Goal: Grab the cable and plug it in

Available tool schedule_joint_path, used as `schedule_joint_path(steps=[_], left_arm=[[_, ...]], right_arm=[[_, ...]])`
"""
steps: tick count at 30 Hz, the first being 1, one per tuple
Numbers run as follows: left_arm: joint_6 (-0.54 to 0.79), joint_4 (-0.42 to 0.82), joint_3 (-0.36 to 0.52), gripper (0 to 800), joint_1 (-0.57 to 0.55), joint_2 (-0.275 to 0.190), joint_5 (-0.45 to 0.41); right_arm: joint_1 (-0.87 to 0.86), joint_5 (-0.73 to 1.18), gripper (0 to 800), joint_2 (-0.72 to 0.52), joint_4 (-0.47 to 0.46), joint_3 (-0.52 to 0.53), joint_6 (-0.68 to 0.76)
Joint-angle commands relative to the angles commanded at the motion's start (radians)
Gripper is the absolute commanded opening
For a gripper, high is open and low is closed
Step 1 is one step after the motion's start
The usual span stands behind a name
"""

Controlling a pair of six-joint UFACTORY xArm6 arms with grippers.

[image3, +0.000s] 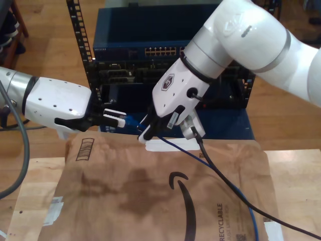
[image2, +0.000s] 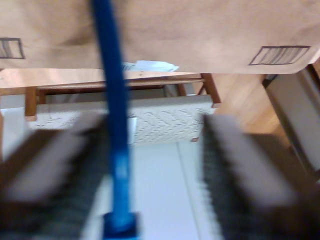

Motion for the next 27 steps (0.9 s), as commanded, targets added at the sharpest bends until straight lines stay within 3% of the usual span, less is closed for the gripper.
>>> schedule_joint_path(steps=[2, 6, 10, 14, 18, 22, 27], left_arm=[[-0.015, 0.0, -0.002, 3, -0.002, 0.002, 0.002], [-0.063, 0.0, -0.012, 3, -0.003, 0.006, 0.009], [-0.121, 0.0, -0.018, 3, -0.002, 0.009, 0.021], [-0.184, -0.005, -0.044, 3, 0.002, 0.06, 0.089], [-0.253, -0.092, -0.071, 3, 0.044, 0.16, 0.207], [-0.262, -0.109, -0.083, 3, 0.054, 0.187, 0.244], [-0.304, -0.155, -0.098, 3, 0.061, 0.256, 0.315]], right_arm=[[-0.003, 0.0, 682, -0.006, 0.0, 0.0, -0.038], [-0.006, -0.011, 798, -0.069, -0.002, 0.005, -0.058], [-0.008, -0.049, 799, -0.124, -0.011, 0.008, -0.058], [-0.009, -0.11, 798, -0.161, -0.017, 0.023, -0.06], [-0.009, -0.265, 797, -0.242, -0.011, 0.132, -0.086], [-0.003, -0.446, 796, -0.358, -0.005, 0.253, -0.172], [0.071, -0.595, 794, -0.437, -0.003, 0.344, -0.267]])
